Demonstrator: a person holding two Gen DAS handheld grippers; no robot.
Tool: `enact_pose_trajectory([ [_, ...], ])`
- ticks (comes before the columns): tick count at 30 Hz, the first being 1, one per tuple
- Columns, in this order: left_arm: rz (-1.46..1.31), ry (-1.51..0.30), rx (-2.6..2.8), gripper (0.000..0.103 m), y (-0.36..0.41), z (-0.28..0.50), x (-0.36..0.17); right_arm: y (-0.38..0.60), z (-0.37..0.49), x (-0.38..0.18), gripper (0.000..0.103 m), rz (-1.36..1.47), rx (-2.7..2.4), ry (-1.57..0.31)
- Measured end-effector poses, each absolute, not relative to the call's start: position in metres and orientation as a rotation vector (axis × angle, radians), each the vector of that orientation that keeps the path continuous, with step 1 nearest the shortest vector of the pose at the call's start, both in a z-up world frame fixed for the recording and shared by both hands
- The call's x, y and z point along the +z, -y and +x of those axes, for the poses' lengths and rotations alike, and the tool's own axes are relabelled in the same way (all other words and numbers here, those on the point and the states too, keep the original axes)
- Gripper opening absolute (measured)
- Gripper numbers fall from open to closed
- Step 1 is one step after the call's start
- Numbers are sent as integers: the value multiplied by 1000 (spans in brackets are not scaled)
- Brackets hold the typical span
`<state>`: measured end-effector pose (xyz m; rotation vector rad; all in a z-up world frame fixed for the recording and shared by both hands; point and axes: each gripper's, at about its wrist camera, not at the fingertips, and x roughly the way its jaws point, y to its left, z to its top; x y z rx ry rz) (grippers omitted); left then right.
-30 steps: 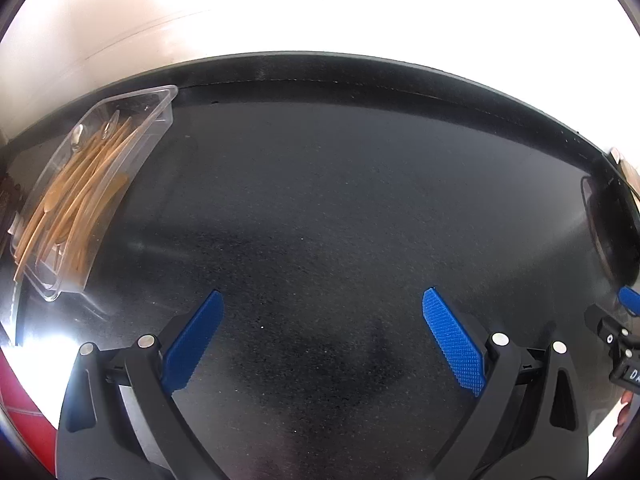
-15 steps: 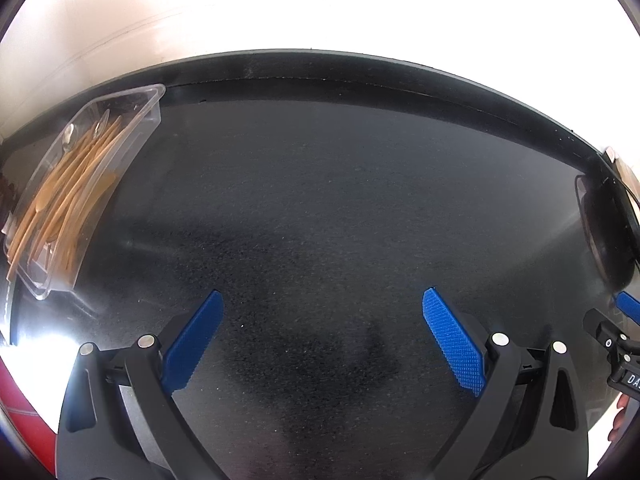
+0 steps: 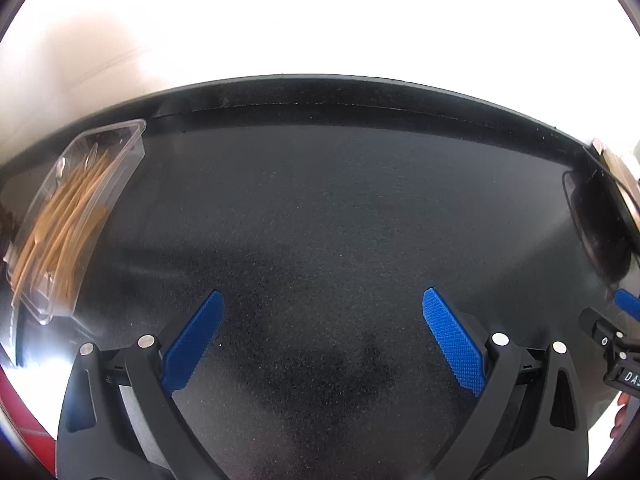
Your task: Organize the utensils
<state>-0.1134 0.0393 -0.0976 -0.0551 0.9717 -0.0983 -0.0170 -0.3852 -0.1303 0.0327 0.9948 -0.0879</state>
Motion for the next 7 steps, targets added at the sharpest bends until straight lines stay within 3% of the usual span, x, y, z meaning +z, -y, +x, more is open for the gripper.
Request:
enact_pose_trajectory([
  [7,-59,-1011,-42,97,-47,-109,-107,386,-20,-133,96,30,-94,-1002],
])
